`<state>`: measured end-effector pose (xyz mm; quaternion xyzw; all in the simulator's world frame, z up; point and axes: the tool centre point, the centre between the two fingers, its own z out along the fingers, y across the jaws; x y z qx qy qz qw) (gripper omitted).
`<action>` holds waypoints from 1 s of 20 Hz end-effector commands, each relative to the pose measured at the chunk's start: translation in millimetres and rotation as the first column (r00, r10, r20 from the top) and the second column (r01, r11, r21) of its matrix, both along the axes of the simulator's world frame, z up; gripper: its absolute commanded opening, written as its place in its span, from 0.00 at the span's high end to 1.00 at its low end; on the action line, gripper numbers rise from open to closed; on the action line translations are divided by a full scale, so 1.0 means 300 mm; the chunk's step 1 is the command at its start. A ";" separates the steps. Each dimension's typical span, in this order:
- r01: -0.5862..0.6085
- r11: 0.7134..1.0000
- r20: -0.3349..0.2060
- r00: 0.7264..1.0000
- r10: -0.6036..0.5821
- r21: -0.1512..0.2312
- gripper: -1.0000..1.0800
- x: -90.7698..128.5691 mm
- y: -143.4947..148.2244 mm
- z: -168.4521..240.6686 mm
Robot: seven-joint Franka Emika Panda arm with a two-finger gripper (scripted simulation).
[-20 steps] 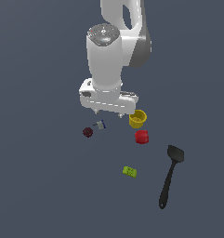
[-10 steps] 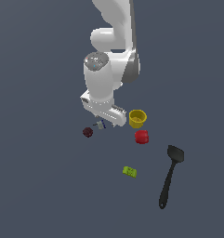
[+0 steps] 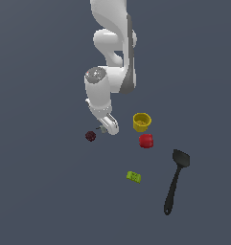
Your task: Pick up a designated object from a clutter of objects.
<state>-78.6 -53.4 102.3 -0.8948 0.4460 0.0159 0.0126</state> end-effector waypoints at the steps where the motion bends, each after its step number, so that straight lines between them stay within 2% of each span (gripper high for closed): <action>1: 0.082 0.997 0.004 0.997 -0.082 -0.008 0.04 -0.032 -0.021 -0.039; 10: 0.261 0.965 0.014 0.965 -0.260 -0.032 0.04 -0.111 -0.070 -0.118; 20: 0.288 0.957 0.016 0.958 -0.288 -0.036 0.04 -0.126 -0.079 -0.137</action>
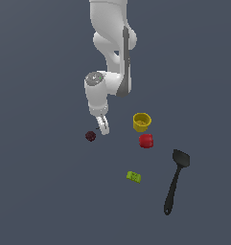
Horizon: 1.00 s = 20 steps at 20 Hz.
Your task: Pick up a designated object from a clutter of objects.
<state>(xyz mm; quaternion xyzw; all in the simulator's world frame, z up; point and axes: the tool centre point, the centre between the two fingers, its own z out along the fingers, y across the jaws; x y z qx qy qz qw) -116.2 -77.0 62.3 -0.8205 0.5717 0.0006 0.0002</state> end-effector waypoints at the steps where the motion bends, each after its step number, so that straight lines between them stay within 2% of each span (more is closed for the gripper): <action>1: 0.000 1.000 0.000 1.000 0.000 0.000 0.04 -0.001 0.000 -0.009; 12: 0.005 1.000 0.000 1.000 -0.005 0.000 0.04 -0.004 0.000 -0.139; 18: 0.006 1.000 0.000 1.000 -0.006 0.000 0.04 -0.004 -0.001 -0.166; 19: 0.006 1.000 0.000 1.000 -0.006 0.000 1.00 -0.004 -0.001 -0.166; 20: 0.006 1.000 0.000 1.000 -0.006 0.000 1.00 -0.004 -0.001 -0.166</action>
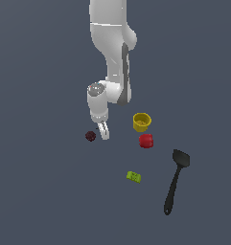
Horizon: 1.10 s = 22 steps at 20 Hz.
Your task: Pick up a designated object from a clutter of objects.
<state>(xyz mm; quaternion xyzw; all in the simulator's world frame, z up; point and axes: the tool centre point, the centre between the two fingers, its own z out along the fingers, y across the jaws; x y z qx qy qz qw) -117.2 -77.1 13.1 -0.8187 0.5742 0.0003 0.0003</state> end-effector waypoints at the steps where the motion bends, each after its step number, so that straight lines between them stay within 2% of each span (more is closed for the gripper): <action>1: 0.000 1.000 0.000 1.000 0.000 0.000 1.00 0.000 0.000 -0.002; 13: 0.000 1.000 0.001 1.000 0.000 0.000 1.00 0.005 0.003 0.012; 22: 0.001 1.000 0.001 1.000 -0.001 0.001 1.00 0.043 0.027 0.127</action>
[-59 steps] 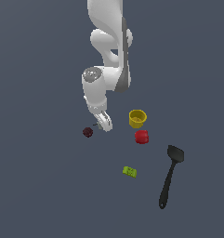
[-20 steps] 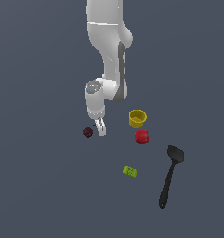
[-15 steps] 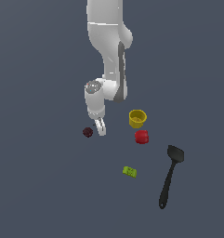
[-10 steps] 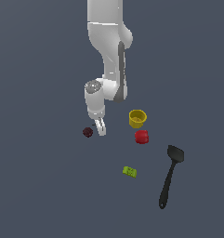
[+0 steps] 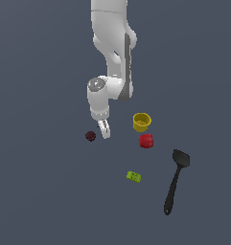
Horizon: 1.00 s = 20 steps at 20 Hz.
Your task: Pick up a designated object from a clutter of objects.
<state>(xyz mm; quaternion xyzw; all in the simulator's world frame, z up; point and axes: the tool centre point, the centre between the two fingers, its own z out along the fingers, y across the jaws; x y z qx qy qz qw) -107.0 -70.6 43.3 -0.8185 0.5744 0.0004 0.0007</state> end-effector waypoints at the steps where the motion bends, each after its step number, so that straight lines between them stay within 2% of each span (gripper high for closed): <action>1: 0.001 1.000 0.000 1.000 -0.001 0.000 1.00 0.015 0.009 0.045; 20: 0.004 1.000 -0.001 1.000 -0.004 -0.008 1.00 0.186 0.102 0.560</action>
